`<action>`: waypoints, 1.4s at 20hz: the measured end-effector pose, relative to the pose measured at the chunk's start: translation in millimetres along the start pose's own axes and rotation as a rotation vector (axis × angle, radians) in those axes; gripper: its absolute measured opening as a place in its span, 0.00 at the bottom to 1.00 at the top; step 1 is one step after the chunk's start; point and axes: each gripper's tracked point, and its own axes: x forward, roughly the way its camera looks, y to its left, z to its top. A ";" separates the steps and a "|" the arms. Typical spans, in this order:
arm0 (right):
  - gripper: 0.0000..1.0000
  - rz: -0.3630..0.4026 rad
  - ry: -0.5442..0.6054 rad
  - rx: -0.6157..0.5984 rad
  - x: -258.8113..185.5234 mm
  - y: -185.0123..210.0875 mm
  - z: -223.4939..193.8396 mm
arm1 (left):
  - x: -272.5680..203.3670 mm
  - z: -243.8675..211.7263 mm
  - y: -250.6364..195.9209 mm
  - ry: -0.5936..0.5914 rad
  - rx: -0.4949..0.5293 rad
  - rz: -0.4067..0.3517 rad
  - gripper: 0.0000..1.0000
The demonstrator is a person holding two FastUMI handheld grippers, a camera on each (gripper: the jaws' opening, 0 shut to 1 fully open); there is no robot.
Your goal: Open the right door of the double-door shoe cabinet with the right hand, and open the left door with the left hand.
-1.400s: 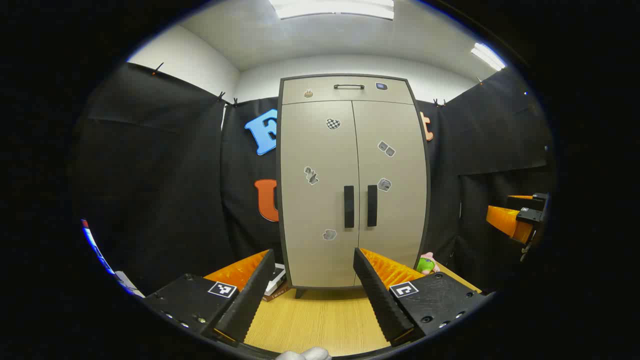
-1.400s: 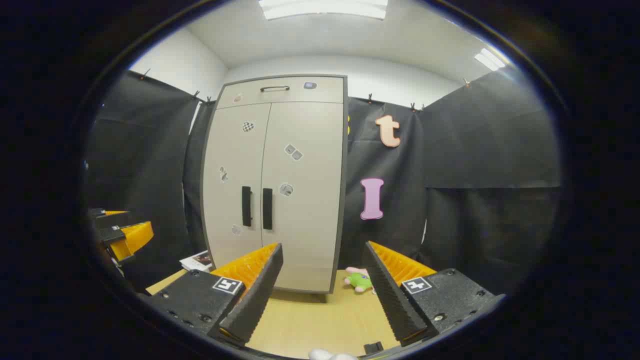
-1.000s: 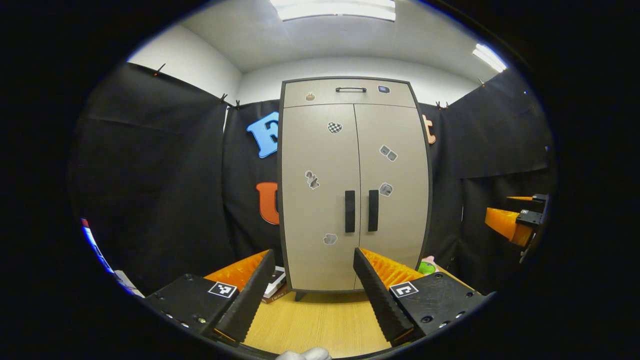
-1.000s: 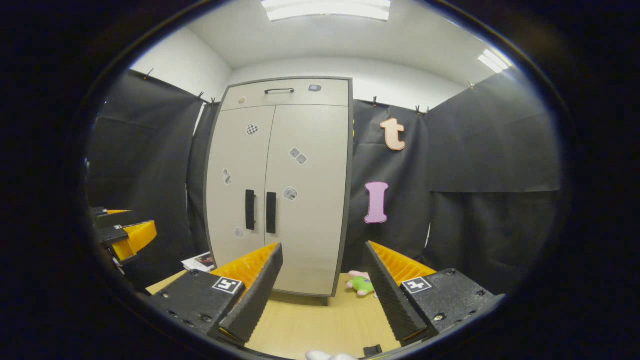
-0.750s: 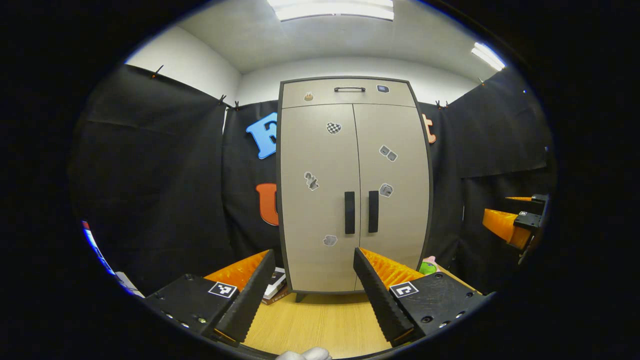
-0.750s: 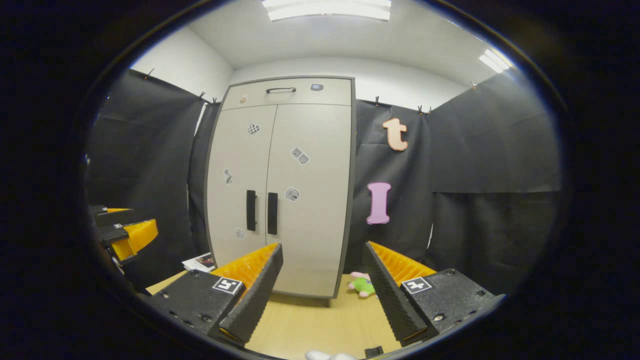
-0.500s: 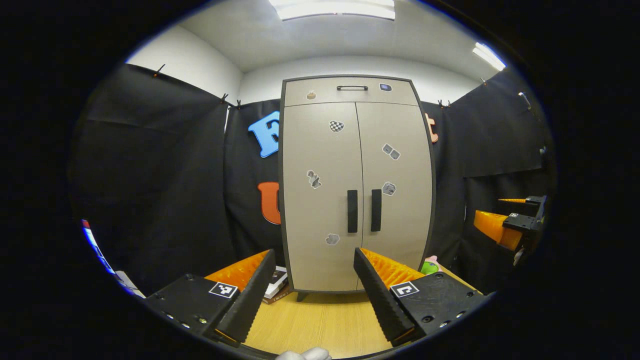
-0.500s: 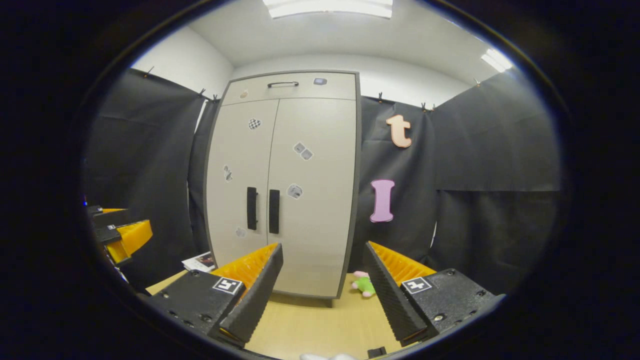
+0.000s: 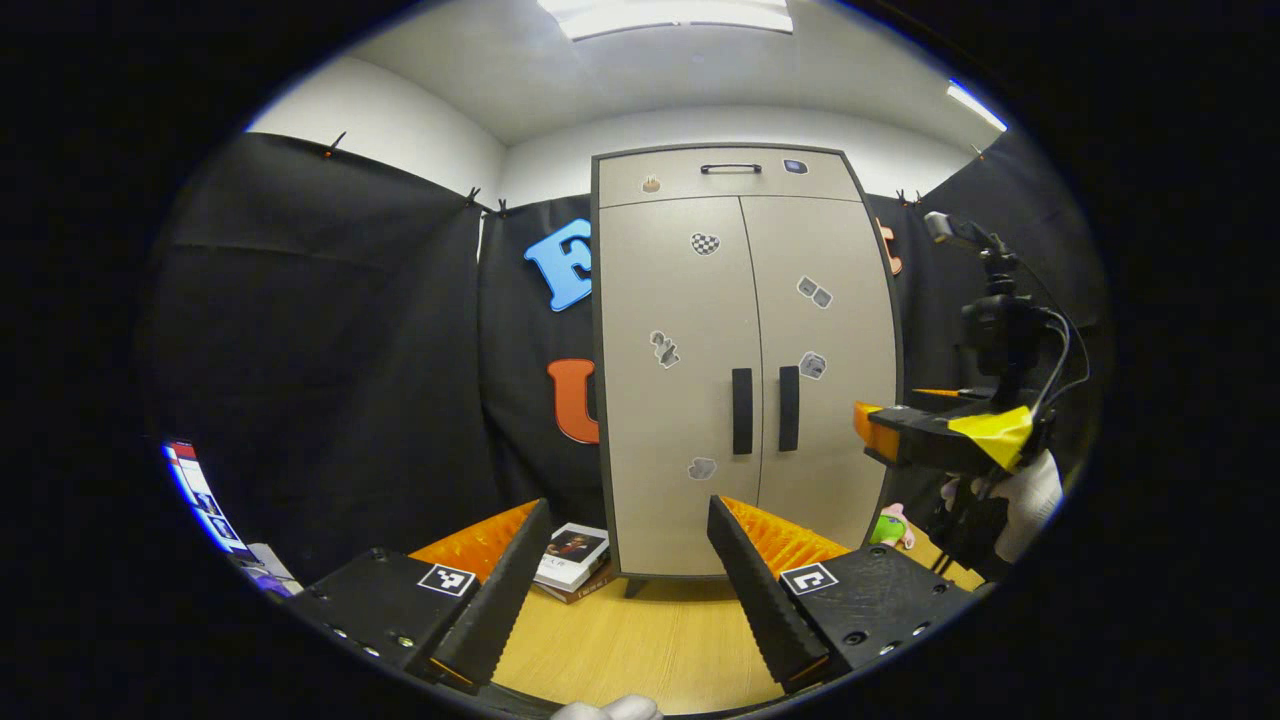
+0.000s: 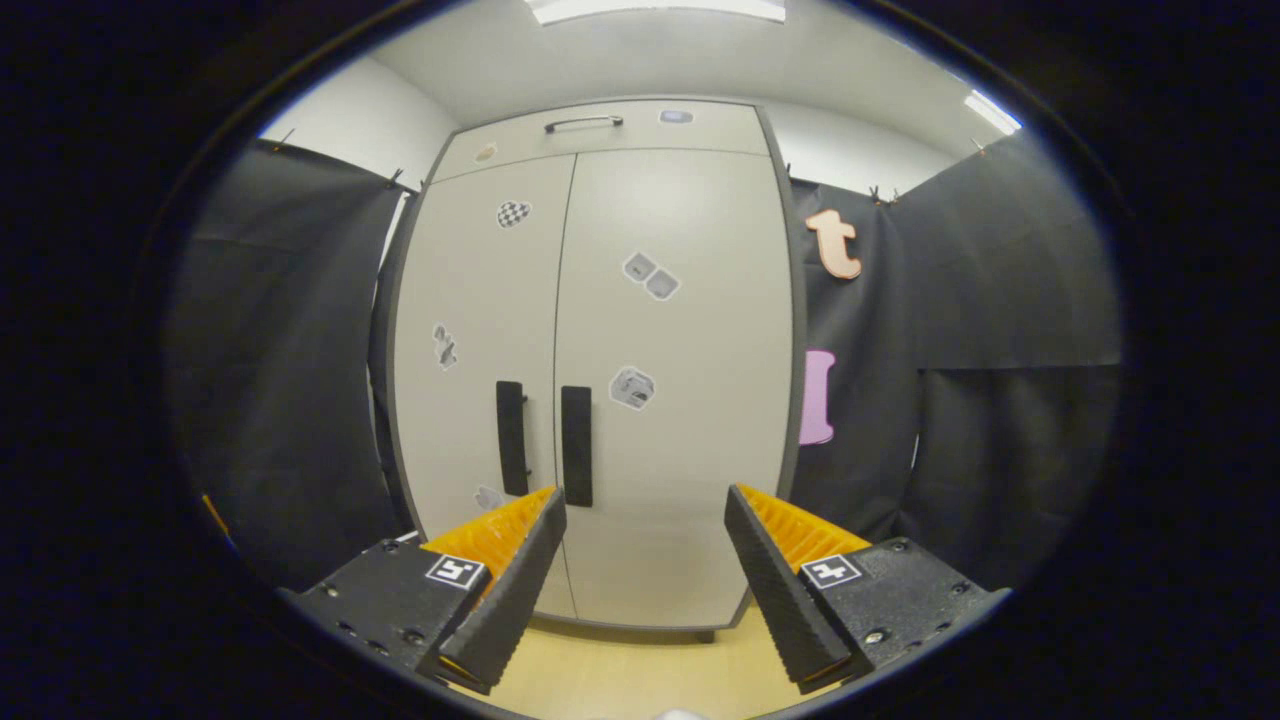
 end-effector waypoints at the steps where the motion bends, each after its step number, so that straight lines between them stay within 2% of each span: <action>1: 1.00 -0.001 0.001 0.008 16.9 6.8 1.4 | -0.5 -1.6 3.5 0.005 0.002 0.011 0.95; 6: 0.94 -0.001 0.011 -0.001 85.9 33.1 -0.9 | 0.2 -7.9 16.7 0.031 -0.013 0.073 0.95; 12: 0.81 -0.007 0.076 0.025 140.7 48.2 -11.1 | 2.5 -12.4 20.9 0.051 -0.013 0.117 0.95; 16: 0.64 -0.018 0.090 0.052 152.4 49.0 -14.5 | 4.5 -15.2 23.2 0.057 -0.016 0.131 0.95; 19: 0.44 -0.021 0.090 0.046 156.2 51.2 -15.4 | 3.9 -17.2 24.1 0.065 -0.024 0.135 0.95; 20: 0.43 -0.022 0.092 0.046 156.8 52.7 -16.2 | 3.6 -16.9 24.7 0.064 -0.025 0.136 0.95; 21: 0.37 -0.023 0.093 0.040 157.5 52.3 -15.8 | 3.8 -17.0 25.2 0.062 -0.023 0.138 0.95; 28: 0.28 0.001 0.102 0.033 153.3 51.3 -16.8 | 1.8 -15.2 24.5 0.056 -0.034 0.137 0.95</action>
